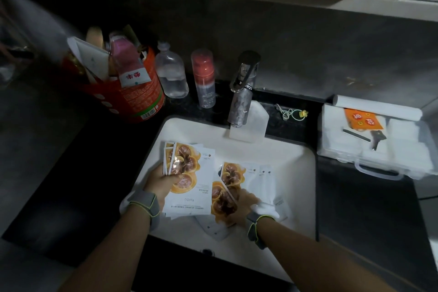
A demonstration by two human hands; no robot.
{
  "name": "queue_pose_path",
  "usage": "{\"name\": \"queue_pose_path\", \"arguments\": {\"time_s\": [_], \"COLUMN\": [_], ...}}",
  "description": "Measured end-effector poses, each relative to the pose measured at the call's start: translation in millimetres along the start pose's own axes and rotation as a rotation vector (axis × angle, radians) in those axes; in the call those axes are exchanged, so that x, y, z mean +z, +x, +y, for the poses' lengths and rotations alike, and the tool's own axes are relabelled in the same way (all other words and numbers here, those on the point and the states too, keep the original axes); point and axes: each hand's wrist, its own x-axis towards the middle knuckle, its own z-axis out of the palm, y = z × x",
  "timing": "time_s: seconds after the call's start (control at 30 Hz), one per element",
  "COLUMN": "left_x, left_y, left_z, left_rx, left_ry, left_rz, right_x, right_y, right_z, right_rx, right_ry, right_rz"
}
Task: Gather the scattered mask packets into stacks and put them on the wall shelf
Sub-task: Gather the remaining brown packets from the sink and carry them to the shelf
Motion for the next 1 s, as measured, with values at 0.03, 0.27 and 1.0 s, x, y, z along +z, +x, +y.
{"name": "queue_pose_path", "arguments": {"time_s": [0.03, 0.27, 1.0], "left_x": [-1, 3, 1], "left_y": [1, -2, 9], "left_z": [0, 1, -5], "left_rx": [-0.005, -0.021, 0.012], "left_ry": [0.005, -0.033, 0.024], "left_rz": [0.002, 0.012, 0.094], "right_x": [-1, -7, -85], "right_y": [-2, -2, 8], "right_z": [-1, 17, 11], "right_rx": [-0.003, 0.038, -0.373], "right_ry": [0.016, 0.13, 0.292], "right_rz": [-0.013, 0.146, 0.365]}}
